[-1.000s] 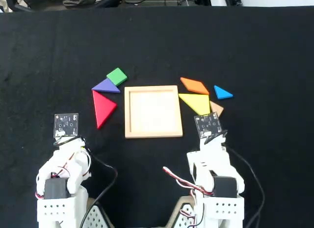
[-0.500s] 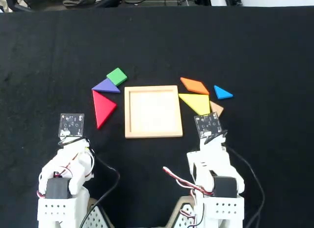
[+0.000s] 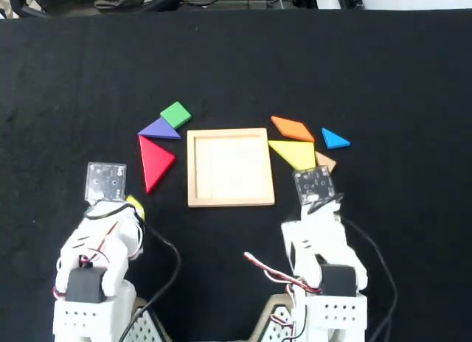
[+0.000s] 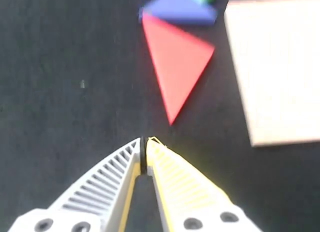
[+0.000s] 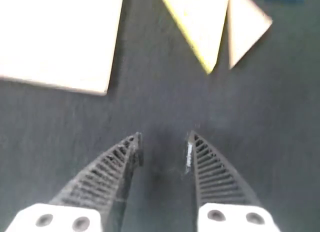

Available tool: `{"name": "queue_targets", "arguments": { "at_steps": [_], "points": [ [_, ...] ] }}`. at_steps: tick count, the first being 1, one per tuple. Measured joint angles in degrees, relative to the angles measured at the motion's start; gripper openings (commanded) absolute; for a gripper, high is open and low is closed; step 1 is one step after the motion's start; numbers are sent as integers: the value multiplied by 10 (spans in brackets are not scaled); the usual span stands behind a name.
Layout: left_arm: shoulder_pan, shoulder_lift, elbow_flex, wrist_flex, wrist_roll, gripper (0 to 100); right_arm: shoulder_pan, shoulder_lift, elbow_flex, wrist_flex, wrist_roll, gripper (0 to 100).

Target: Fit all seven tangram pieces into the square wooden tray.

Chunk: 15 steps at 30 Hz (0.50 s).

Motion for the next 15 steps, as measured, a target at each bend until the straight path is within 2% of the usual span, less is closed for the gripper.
{"name": "queue_targets", "arguments": {
  "at_steps": [2, 5, 9, 12, 15],
  "points": [
    [4, 0, -26, -4, -4, 100, 0, 0, 0, -50, 0, 148],
    [4, 0, -58, -25, -57, 170, 0, 0, 0, -95, -1, 148],
    [9, 0, -75, -67, -52, 137, 0, 0, 0, -125, -1, 148],
    [11, 4, -98, -66, -25, 131, 0, 0, 0, -151, 18, 145],
    [37, 64, -141, -50, 0, 131, 0, 0, -3, -168, 38, 145]
  ]
}}
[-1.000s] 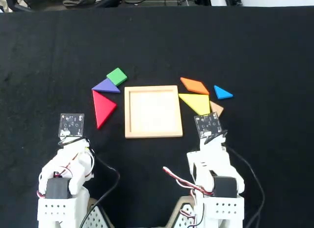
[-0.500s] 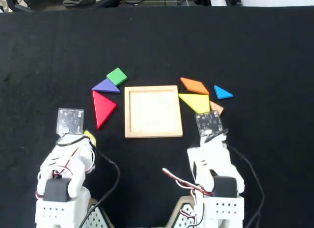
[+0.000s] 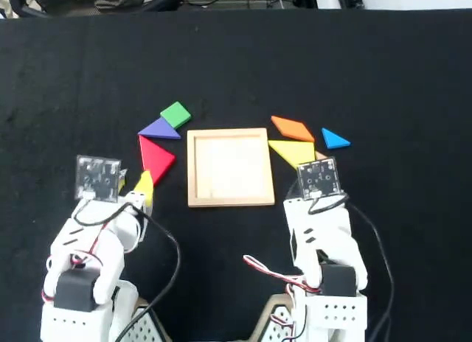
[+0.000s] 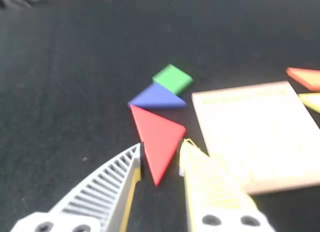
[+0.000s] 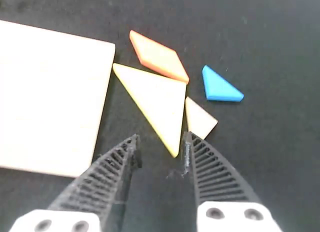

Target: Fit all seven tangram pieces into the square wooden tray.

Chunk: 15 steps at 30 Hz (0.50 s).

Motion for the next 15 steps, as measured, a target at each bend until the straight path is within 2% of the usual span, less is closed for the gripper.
{"name": "queue_targets", "arguments": {
  "at_steps": [4, 11, 13, 15],
  "points": [
    [9, 138, -64, -16, 11, 131, 0, 0, -3, -5, -4, 145],
    [10, 485, -243, -11, 82, 133, 0, 0, -45, -5, -46, 145],
    [10, 578, -296, -9, 98, 177, -10, 0, -56, -12, -52, 145],
    [10, 657, -342, -9, 123, 268, -27, 0, -62, -14, -55, 145]
  ]
}}
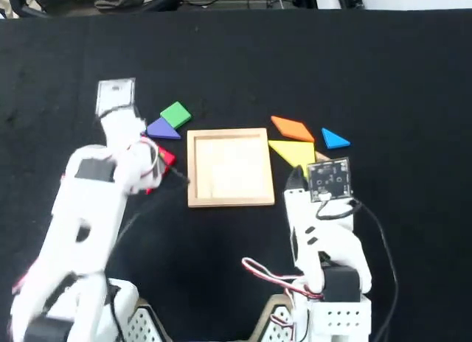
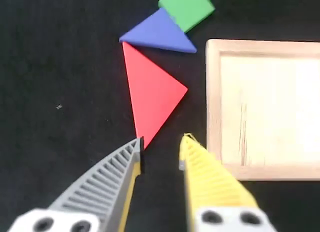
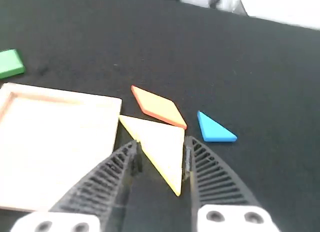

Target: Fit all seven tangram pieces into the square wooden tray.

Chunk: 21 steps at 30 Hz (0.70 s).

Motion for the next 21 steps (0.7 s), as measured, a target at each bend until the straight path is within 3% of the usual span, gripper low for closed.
{"name": "queue_targets", "arguments": {
  "at_steps": [3, 8, 13, 21],
  "points": [
    [0, 86, -51, 11, 31, 369, -26, 5, -25, 13, -16, 145],
    [-18, 162, -103, 35, 40, 325, -56, 111, -148, 47, -51, 145],
    [-45, 202, -135, 28, 41, 344, -63, 296, -275, 47, -53, 145],
    [-52, 324, -214, 28, 33, 344, -47, 642, -301, -107, -53, 145]
  ]
}}
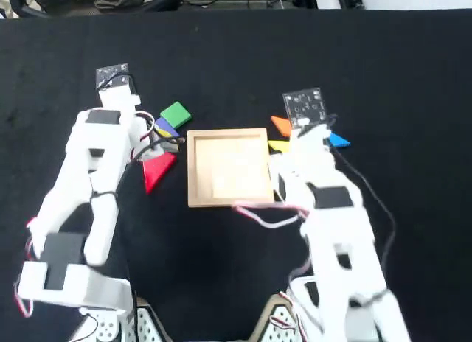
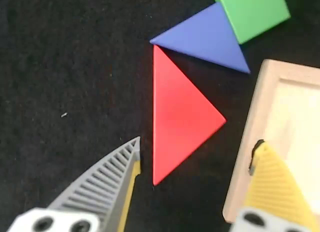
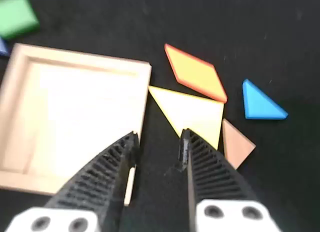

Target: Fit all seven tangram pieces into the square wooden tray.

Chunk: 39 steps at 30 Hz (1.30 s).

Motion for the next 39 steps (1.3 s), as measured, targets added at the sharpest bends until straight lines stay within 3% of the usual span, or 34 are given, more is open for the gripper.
{"name": "queue_targets", "arguments": {
  "at_steps": [7, 39],
  "points": [
    [-4, 85, -55, 0, 33, 345, 21, 111, 2, -85, 0, 145],
    [-4, 193, -103, -15, 42, 342, 24, 114, 12, -88, 0, 145]
  ]
}}
